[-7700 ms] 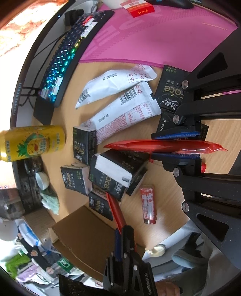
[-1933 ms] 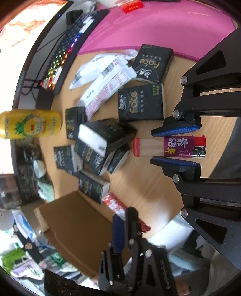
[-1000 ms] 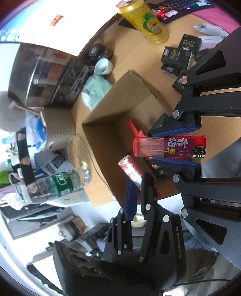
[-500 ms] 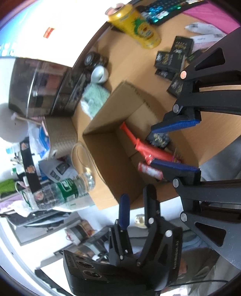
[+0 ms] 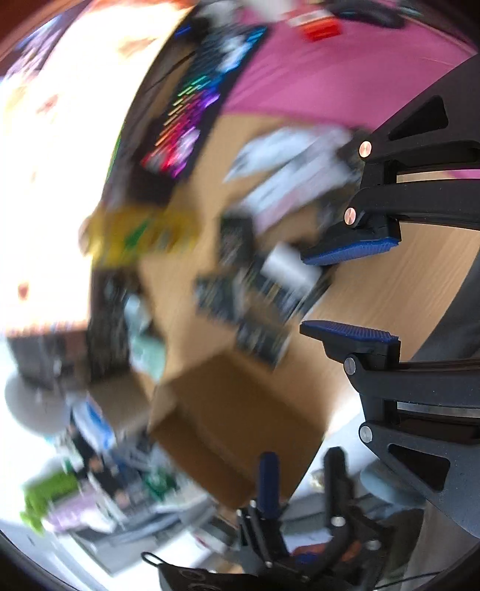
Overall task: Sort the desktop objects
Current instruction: 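Move both open tools back over the remaining tissue packs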
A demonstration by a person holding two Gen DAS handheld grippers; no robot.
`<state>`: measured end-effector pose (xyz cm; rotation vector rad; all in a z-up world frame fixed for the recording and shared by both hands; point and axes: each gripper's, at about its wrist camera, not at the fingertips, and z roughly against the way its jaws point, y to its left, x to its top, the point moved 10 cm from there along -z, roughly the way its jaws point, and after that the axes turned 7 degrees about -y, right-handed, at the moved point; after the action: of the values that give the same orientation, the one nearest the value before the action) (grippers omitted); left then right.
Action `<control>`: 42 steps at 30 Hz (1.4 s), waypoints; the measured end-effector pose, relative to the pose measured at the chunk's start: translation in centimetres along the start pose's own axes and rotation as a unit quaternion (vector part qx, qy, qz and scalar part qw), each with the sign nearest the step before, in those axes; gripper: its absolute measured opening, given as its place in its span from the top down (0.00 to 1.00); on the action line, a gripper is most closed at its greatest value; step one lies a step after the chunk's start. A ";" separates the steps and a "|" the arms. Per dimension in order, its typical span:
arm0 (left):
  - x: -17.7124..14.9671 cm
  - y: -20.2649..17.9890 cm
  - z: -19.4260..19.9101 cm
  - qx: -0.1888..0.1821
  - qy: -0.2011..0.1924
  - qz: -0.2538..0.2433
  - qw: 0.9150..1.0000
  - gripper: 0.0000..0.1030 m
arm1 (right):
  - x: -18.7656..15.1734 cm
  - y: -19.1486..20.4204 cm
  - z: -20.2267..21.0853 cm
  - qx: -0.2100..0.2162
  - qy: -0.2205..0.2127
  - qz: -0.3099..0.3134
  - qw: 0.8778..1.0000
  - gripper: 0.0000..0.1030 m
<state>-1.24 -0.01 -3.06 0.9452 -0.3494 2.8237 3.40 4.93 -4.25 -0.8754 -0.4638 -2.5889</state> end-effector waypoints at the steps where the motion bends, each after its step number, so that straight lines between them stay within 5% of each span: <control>1: -0.2 -1.4 -1.8 -0.014 0.013 -0.003 1.000 0.37 | -0.8 -1.4 0.1 -0.008 0.003 -0.013 1.000 0.68; 6: -1.0 -5.4 -7.6 -0.039 0.060 -0.014 0.997 0.37 | -4.0 -8.9 -0.1 -0.064 0.016 -0.074 0.995 0.68; 12: -1.2 -8.0 -11.0 -0.064 0.087 -0.017 0.994 0.37 | -4.6 -12.6 -1.4 -0.083 0.017 -0.095 0.992 0.68; 19: -1.5 -6.9 -12.8 -0.044 0.098 -0.009 0.994 0.37 | -4.6 -17.2 -2.6 -0.148 0.024 -0.102 0.984 0.68; 33: -2.0 -5.4 -12.5 -0.022 0.094 -0.005 0.995 0.37 | -7.6 -13.1 -3.0 -0.140 0.064 -0.057 0.986 0.68; 42: -1.8 -6.4 -11.7 -0.031 0.086 -0.014 0.996 0.37 | -6.0 -12.9 -2.3 -0.133 0.036 -0.062 0.989 0.68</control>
<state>-5.22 9.11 -12.14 0.6825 -0.3950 2.8250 0.96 16.67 -12.18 -0.8561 -0.1580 -2.8310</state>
